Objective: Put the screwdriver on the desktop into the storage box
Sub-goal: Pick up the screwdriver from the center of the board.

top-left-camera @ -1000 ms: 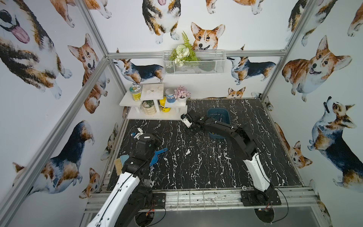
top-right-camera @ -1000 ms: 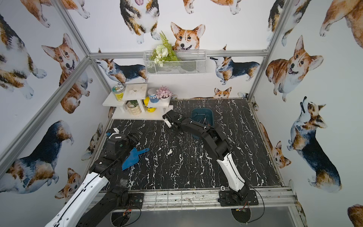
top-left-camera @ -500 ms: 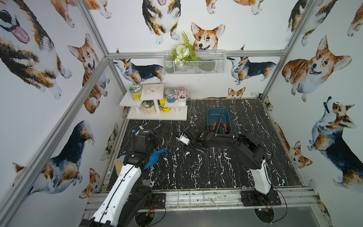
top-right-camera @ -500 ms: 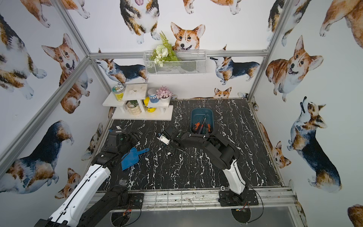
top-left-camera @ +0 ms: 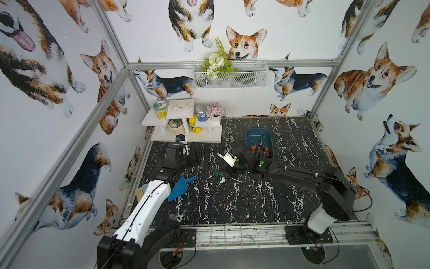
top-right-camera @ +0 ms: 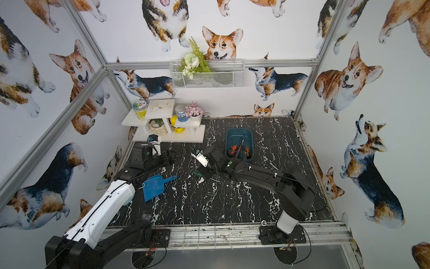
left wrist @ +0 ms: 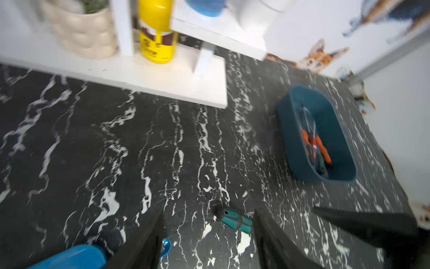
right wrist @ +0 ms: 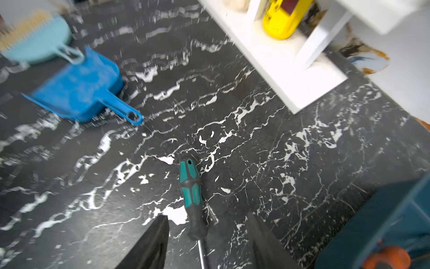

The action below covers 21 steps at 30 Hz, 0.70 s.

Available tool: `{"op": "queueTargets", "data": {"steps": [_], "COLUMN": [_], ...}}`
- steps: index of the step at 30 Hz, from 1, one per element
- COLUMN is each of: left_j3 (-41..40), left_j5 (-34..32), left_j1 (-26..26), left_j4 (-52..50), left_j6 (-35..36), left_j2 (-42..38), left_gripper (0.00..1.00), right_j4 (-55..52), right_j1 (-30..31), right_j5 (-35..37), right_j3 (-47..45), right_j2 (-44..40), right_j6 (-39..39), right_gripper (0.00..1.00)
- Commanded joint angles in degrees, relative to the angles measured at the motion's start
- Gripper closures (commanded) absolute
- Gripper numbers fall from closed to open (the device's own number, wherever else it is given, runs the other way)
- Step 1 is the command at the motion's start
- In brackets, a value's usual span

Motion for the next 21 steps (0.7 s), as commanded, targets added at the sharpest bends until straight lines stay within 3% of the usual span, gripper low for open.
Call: {"op": "queueTargets", "data": {"steps": [1,6,10,13,16,21], "left_j3": [3.04,7.95,11.89,14.09,15.08,16.59], "left_j5": [7.66,5.07,3.36,0.5,-3.37,-1.58], "left_j1": [-3.95,-12.18,-14.75,-17.05,-18.44,-20.34], "left_j4": [0.1,-6.95,-9.74,-14.15,-16.46,-16.37], "left_j6": [21.42,45.57,54.88,62.55,66.36,67.43], "left_j2": [4.0,13.02,21.32,26.99,31.33,35.34], "left_gripper": [0.34,0.3,0.27,0.21,0.2,0.19], "right_j4": [9.8,12.26,9.33,5.02,2.73,1.96], "right_j1": [-2.3,-11.28,-16.38,-17.44,-17.64,-17.72], "right_j5": [0.63,-0.31,0.1,4.56,6.71,7.32], "right_j3": [-7.73,-20.0,-23.08,-23.51,-24.46,-26.82], "right_j2": [-7.56,-20.56,-29.08,-32.73,-35.36,-39.04], "right_j6": [14.99,27.68,28.15,27.49,27.3,29.1], "right_gripper": [0.41,0.41,0.38,0.32,0.32,0.31]}}
